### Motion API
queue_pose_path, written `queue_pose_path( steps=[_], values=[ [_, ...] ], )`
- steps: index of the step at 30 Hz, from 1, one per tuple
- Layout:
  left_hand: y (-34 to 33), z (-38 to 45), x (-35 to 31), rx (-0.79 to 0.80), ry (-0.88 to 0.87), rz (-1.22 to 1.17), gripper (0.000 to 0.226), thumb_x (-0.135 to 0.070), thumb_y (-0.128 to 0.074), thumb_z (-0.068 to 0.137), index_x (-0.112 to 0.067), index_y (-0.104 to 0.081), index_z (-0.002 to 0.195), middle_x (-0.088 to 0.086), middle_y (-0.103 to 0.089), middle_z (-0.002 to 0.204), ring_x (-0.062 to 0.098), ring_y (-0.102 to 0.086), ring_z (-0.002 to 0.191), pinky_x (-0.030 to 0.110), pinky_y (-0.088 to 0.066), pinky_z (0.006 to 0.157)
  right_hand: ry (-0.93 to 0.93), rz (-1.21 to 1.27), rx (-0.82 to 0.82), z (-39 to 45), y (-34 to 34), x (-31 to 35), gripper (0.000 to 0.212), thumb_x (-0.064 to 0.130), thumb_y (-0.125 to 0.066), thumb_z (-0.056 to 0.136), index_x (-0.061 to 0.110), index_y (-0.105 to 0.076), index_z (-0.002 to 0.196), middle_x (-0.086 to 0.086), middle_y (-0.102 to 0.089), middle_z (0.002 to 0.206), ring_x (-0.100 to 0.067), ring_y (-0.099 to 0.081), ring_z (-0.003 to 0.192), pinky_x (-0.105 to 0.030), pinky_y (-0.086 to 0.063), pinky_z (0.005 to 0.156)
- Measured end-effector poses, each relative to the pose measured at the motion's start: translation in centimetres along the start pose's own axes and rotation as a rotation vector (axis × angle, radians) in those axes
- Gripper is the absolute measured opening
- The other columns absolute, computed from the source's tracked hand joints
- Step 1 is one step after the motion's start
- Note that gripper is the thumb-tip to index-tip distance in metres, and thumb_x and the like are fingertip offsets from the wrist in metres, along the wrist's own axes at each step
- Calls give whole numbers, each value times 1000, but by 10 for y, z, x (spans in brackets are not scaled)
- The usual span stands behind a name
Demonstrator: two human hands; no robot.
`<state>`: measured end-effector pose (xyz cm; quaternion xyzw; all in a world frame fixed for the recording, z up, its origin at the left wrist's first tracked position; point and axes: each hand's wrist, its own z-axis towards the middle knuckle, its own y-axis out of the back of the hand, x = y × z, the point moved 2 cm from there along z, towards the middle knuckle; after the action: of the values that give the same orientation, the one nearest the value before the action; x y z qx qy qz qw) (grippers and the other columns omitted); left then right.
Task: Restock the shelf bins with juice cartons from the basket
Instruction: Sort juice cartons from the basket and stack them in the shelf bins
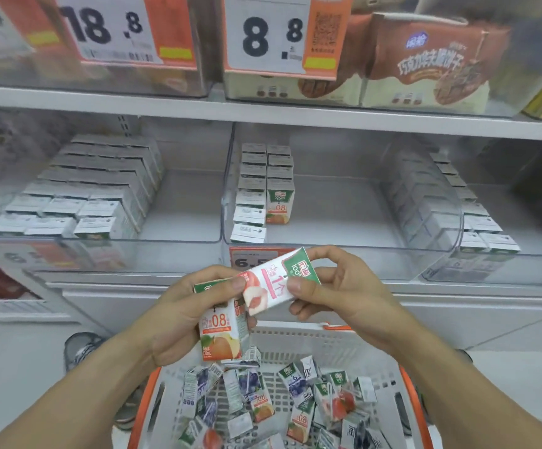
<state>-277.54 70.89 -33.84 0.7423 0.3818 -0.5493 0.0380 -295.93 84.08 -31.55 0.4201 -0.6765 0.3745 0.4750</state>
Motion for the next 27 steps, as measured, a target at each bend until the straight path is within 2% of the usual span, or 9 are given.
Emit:
queue_pose_path(
  steps=[3,5,8,13,16,19,23,25,27],
  values=[
    [18,-18,-4,-83,-69,-37,34,-14,-79,79,3,-66,105,25,-69,88,34,-70,66,33,-58,56,95,22,3,-1,-30,2,53,15,-76,75,1,-50,119,-23,-74,98,-36,-69,74,-37,-61,70],
    [32,-29,-7,-130,-105,-51,38,-16,-79,79,2,-66,109,25,-71,91,33,-70,68,33,-58,56,160,13,-1,2,-51,6,49,14,-75,77,4,-51,118,-20,-74,100,-37,-71,78,-37,-61,71],
    [55,-41,-10,-214,-156,-116,63,-35,-92,60,-6,-69,110,24,-71,98,35,-71,75,38,-60,63,293,-77,-72,8,-80,17,45,15,-76,77,11,-52,115,-9,-76,98,-25,-73,87,-38,-61,77],
    [90,-41,-8,-413,-179,-239,41,-24,-78,69,-12,-67,107,16,-68,93,33,-66,85,44,-53,79,567,-340,-239,39,-119,52,35,8,-75,86,21,-50,108,1,-72,95,-12,-69,91,-33,-59,78],
    [105,-38,-2,-450,-209,-116,30,-11,-74,82,-16,-64,109,18,-70,99,40,-68,92,54,-52,87,685,-632,-333,84,-144,70,29,14,-70,91,21,-48,107,7,-68,98,-11,-66,85,-24,-51,71],
    [115,-41,3,-486,-245,60,33,-20,-76,80,-22,-62,110,13,-74,99,33,-72,90,53,-56,87,598,-888,-400,150,-160,74,30,12,-64,94,13,-50,120,-8,-67,114,-26,-64,99,-28,-46,77],
    [124,-47,4,-462,-276,169,35,-26,-76,79,-23,-59,110,6,-74,94,22,-73,82,41,-59,77,402,-984,-434,237,-165,73,37,6,-55,94,9,-52,131,-13,-59,129,-31,-57,118,-34,-45,91],
    [132,-49,8,-416,-276,186,37,-26,-77,78,-20,-59,109,8,-74,92,21,-73,81,34,-59,71,368,-1051,-436,266,-166,69,36,12,-56,95,10,-54,131,-12,-59,127,-29,-57,116,-35,-44,95],
    [142,-51,10,-353,-286,211,44,-37,-82,76,-18,-59,108,10,-75,93,26,-73,86,41,-60,77,377,-993,-428,286,-167,63,31,9,-59,94,9,-56,125,-7,-59,116,-21,-56,102,-29,-45,85]
  ],
)
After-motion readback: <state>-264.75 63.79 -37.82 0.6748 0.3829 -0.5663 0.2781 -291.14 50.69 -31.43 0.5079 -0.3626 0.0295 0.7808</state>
